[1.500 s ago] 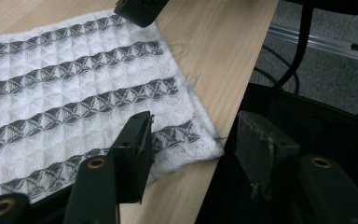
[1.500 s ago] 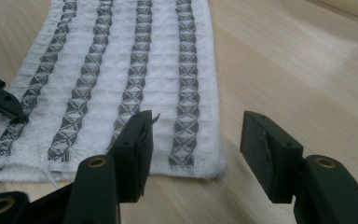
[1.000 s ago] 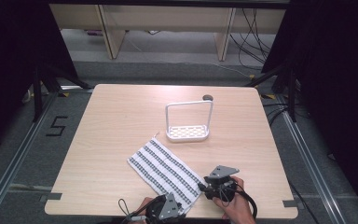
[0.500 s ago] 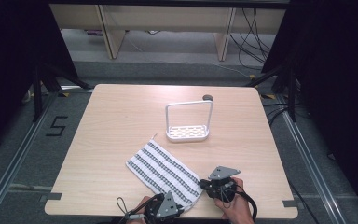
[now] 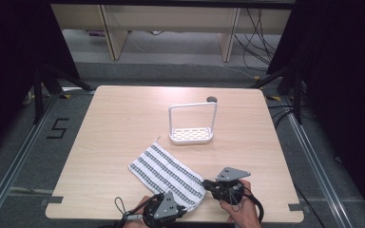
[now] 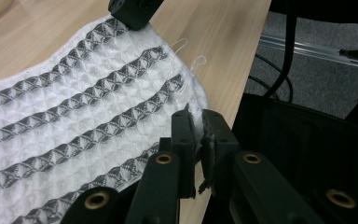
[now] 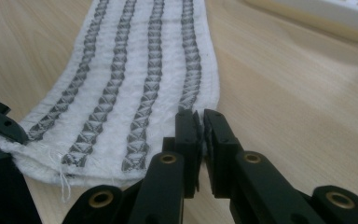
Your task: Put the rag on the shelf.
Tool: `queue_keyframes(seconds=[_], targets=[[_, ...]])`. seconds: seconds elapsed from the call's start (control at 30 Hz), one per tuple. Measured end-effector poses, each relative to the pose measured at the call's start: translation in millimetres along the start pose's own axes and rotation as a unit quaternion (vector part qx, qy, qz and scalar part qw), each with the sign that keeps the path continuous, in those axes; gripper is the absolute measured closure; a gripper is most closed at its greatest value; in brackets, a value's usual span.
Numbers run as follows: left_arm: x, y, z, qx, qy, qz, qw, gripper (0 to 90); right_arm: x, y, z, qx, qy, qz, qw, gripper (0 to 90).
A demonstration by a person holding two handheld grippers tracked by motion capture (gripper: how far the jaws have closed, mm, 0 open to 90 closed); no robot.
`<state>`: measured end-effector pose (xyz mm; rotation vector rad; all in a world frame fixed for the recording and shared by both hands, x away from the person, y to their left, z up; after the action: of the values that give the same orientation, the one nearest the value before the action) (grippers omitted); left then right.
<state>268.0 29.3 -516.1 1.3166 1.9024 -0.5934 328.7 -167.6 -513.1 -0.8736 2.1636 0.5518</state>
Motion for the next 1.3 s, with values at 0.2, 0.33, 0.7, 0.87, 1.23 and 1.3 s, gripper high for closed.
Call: queue_keyframes(seconds=[0.2, 0.33, 0.7, 0.87, 1.23, 1.3], targets=[[-8.3, 0.2, -9.1, 0.005, -0.018, 0.01, 0.9998, 83.5, -10.3, 3.8, -8.9, -0.006, -0.025, -0.003, 0.9997, 85.4], [-10.6, 2.2, -13.4, 0.01, -0.019, 0.006, 0.9997, 83.6, -12.2, 3.2, -9.0, -0.012, -0.031, 0.004, 0.9994, 85.4], [-20.5, 10.9, -29.0, 0.015, -0.033, 0.012, 0.9992, 83.7, -32.3, 8.8, -23.0, -0.02, -0.06, -0.01, 0.998, 85.6], [-33.7, 16.7, -42.2, 0.018, -0.049, 0.008, 0.9986, 83.7, -45.9, 12.2, -31.2, -0.023, -0.072, 0.003, 0.9971, 85.7], [-66.9, 36.1, -81.8, 0.004, -0.081, 0.018, 0.9965, 83.8, -86.8, 21.0, -58.0, -0.029, -0.11, -0.024, 0.9932, 85.9], [-70.4, 37.8, -85.3, 0.001, -0.085, 0.02, 0.9962, 83.7, -94.7, 21.3, -63.5, -0.026, -0.114, -0.031, 0.9927, 86.0]])
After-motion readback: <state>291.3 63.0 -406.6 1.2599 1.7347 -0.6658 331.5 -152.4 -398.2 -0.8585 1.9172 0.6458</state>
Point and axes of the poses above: each handheld gripper's, and its own axes: z roughly forward along the jaws, x roughly out of its underside, y roughly to its left, the point moved 4 cm from there along z, roughly forward along the jaws, and after that the axes turned 1 degree about z, right-handed, at the moved point
